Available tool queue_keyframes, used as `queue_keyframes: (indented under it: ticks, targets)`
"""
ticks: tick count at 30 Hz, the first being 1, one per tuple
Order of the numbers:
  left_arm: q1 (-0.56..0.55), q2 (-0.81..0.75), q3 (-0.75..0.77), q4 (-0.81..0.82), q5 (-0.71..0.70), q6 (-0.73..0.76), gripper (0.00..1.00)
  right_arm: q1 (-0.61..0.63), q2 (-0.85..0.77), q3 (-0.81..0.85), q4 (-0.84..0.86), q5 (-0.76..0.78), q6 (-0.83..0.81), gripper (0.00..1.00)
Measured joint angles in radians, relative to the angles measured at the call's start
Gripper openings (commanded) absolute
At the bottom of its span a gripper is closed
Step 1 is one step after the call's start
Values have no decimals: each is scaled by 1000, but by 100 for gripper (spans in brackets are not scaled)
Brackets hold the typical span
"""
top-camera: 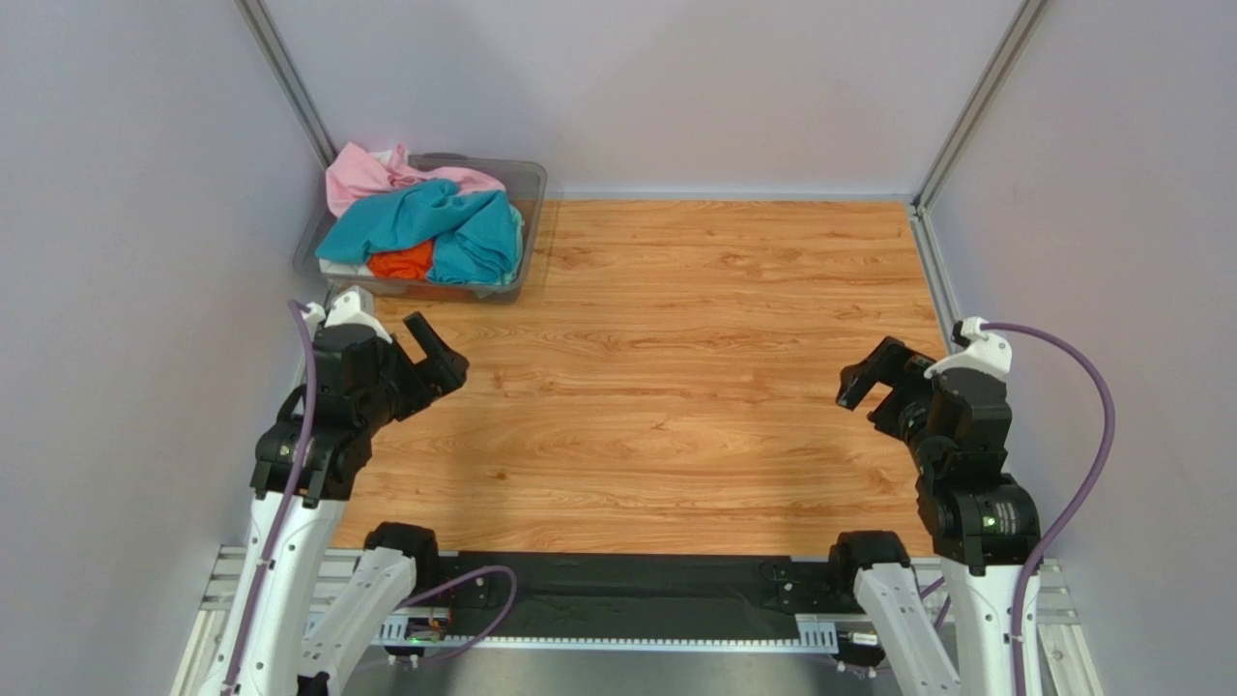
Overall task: Fold and stack the t-shirts
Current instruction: Grab the tshirt from the pile
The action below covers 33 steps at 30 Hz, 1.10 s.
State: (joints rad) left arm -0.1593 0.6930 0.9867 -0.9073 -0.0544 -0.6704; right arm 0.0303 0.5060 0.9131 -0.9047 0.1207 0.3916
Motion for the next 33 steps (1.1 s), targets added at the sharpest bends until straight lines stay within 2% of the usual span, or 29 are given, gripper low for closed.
queue_keyframes:
  ticks: [9,14,21,33]
  targets:
    - [0,73,2,120,-99,16,99,0,27,0,43,-7,-13,100]
    - [11,283,75,213,-127,34,98,0,97,0,63,-19,-22,100]
    - [105,740,339,326,-112,63,100,0,179,-2,101,-43,-39,100]
    - [192,1328,906,349,-110,125,100,0,167,-16,126,-51,-61,100]
